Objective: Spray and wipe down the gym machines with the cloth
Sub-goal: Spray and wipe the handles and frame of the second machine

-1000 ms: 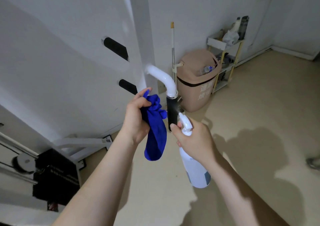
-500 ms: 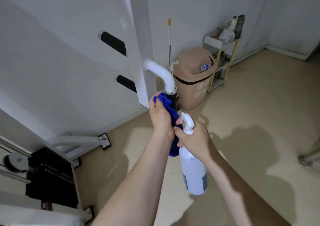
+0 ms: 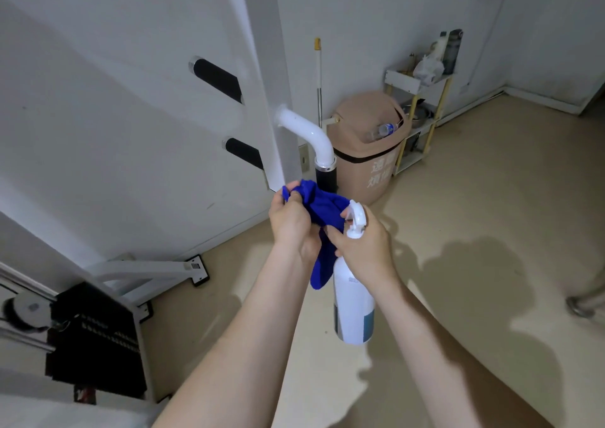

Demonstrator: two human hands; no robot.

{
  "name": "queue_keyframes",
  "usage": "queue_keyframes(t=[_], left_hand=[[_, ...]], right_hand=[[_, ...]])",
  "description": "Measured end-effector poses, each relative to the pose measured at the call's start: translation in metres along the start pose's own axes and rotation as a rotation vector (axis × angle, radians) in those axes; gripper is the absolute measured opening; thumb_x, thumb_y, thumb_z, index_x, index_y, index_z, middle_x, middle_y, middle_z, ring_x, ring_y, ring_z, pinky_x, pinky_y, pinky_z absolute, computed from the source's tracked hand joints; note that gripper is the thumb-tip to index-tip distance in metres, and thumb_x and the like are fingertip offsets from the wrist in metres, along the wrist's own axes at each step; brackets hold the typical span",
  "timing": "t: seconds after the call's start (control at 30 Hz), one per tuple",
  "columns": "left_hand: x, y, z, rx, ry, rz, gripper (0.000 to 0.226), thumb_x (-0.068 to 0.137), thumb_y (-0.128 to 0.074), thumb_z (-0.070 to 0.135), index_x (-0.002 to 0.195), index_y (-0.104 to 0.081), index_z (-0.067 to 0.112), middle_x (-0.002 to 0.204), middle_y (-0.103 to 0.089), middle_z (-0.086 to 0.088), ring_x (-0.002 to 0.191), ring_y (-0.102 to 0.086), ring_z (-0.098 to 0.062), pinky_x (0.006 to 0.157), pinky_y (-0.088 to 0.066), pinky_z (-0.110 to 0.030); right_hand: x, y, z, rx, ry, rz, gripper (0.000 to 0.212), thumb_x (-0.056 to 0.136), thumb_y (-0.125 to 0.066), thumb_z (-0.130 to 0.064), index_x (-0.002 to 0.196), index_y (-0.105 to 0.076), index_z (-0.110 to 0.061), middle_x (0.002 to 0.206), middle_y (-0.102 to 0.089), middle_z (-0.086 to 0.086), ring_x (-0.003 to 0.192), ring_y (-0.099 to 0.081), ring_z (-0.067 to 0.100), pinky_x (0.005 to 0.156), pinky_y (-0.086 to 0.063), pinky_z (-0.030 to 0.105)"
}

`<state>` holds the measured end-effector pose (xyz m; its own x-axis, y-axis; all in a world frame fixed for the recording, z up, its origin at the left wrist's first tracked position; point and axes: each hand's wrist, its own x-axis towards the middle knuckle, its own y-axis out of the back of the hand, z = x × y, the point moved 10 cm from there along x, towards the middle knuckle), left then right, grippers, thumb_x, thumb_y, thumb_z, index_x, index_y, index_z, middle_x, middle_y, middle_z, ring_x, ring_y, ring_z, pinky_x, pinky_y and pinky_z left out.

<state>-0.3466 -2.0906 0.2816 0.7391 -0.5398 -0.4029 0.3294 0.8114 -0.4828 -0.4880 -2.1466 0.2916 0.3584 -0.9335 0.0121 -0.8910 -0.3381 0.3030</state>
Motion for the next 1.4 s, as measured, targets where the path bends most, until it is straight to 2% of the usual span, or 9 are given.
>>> queue_keyframes(t=[0.13, 0.27, 0.4, 0.57, 0.77, 0.87, 1.13, 1.27, 1.4], left_hand=[[-0.008, -0.003, 0.017, 0.017, -0.047, -0.086, 0.027, 0.099, -0.035, 0.0, 0.095, -0.058, 0.014, 0.081, -0.062, -0.006, 0.065, -0.056, -0.019, 0.058, -0.05, -0.025], [-0.005, 0.003, 0.05, 0.051, -0.25, -0.07, 0.032, 0.098, -0.04, -0.002, 0.093, -0.066, 0.016, 0.081, -0.065, -0.002, 0.067, -0.061, -0.011, 0.07, -0.053, -0.022], [-0.007, 0.012, 0.055, 0.223, -0.398, 0.039, 0.022, 0.096, -0.053, 0.008, 0.091, -0.067, 0.024, 0.09, -0.067, 0.001, 0.075, -0.061, -0.011, 0.075, -0.051, -0.026], [-0.008, 0.016, 0.054, 0.287, -0.462, 0.157, 0.023, 0.086, -0.066, 0.022, 0.07, -0.054, 0.033, 0.077, -0.058, 0.007, 0.067, -0.05, -0.018, 0.064, -0.046, -0.039], [-0.039, -0.019, 0.032, 0.288, -0.467, -0.25, 0.027, 0.105, -0.036, 0.019, 0.113, -0.06, 0.007, 0.086, -0.064, 0.008, 0.076, -0.058, -0.004, 0.068, -0.044, -0.01], [-0.042, -0.017, 0.027, 0.427, -0.598, -0.244, 0.026, 0.106, -0.032, 0.023, 0.115, -0.057, 0.026, 0.103, -0.066, 0.012, 0.095, -0.06, 0.0, 0.079, -0.043, -0.008], [0.006, 0.043, -0.04, 0.593, -0.25, -0.069, 0.033, 0.105, -0.032, 0.027, 0.098, -0.062, 0.016, 0.079, -0.06, 0.0, 0.068, -0.049, -0.011, 0.063, -0.042, -0.018], [-0.011, 0.024, 0.022, 0.587, -0.511, -0.082, 0.032, 0.103, -0.038, 0.025, 0.084, -0.064, 0.019, 0.071, -0.057, 0.005, 0.065, -0.046, -0.012, 0.063, -0.038, -0.028], [-0.035, -0.016, 0.1, 0.466, -0.782, -0.171, 0.03, 0.102, -0.04, 0.028, 0.084, -0.062, 0.017, 0.077, -0.058, 0.002, 0.072, -0.049, -0.017, 0.066, -0.04, -0.034]], right_hand=[[0.007, 0.005, -0.025, -0.021, 0.119, 0.013, 0.02, 0.086, -0.063, -0.004, 0.093, -0.057, -0.021, 0.081, -0.057, 0.0, 0.052, -0.052, 0.011, 0.061, -0.042, 0.021], [0.017, 0.028, -0.071, -0.07, 0.267, 0.099, 0.017, 0.085, -0.062, -0.008, 0.095, -0.055, -0.02, 0.072, -0.053, -0.009, 0.068, -0.054, 0.024, 0.067, -0.045, 0.03], [0.029, 0.029, -0.098, -0.223, 0.367, 0.057, 0.013, 0.086, -0.063, -0.011, 0.097, -0.056, -0.014, 0.081, -0.062, 0.002, 0.075, -0.053, 0.027, 0.072, -0.048, 0.036], [0.049, 0.011, -0.075, 0.015, 0.213, -0.177, 0.015, 0.084, -0.053, 0.001, 0.086, -0.053, -0.014, 0.062, -0.058, 0.011, 0.048, -0.052, 0.021, 0.059, -0.046, 0.027], [0.059, -0.013, -0.035, 0.18, 0.034, -0.277, 0.019, 0.076, -0.051, -0.001, 0.077, -0.054, -0.019, 0.064, -0.051, 0.014, 0.046, -0.049, 0.024, 0.06, -0.04, 0.033], [0.059, -0.024, -0.03, 0.075, 0.072, -0.351, 0.008, 0.085, -0.046, 0.007, 0.088, -0.047, 0.0, 0.064, -0.048, 0.017, 0.049, -0.051, 0.024, 0.059, -0.042, 0.032], [0.049, -0.032, 0.019, -0.163, -0.001, -0.277, 0.007, 0.082, -0.048, 0.001, 0.081, -0.042, -0.004, 0.057, -0.054, 0.015, 0.044, -0.048, 0.017, 0.051, -0.041, 0.027], [0.047, -0.001, -0.039, -0.026, 0.16, -0.129, 0.013, 0.085, -0.053, 0.002, 0.084, -0.049, -0.01, 0.061, -0.052, 0.007, 0.044, -0.045, 0.011, 0.048, -0.04, 0.014], [0.047, 0.021, -0.112, 0.059, 0.356, -0.088, 0.008, 0.088, -0.058, -0.006, 0.095, -0.054, -0.007, 0.058, -0.058, 0.013, 0.051, -0.054, 0.018, 0.062, -0.048, 0.019]])
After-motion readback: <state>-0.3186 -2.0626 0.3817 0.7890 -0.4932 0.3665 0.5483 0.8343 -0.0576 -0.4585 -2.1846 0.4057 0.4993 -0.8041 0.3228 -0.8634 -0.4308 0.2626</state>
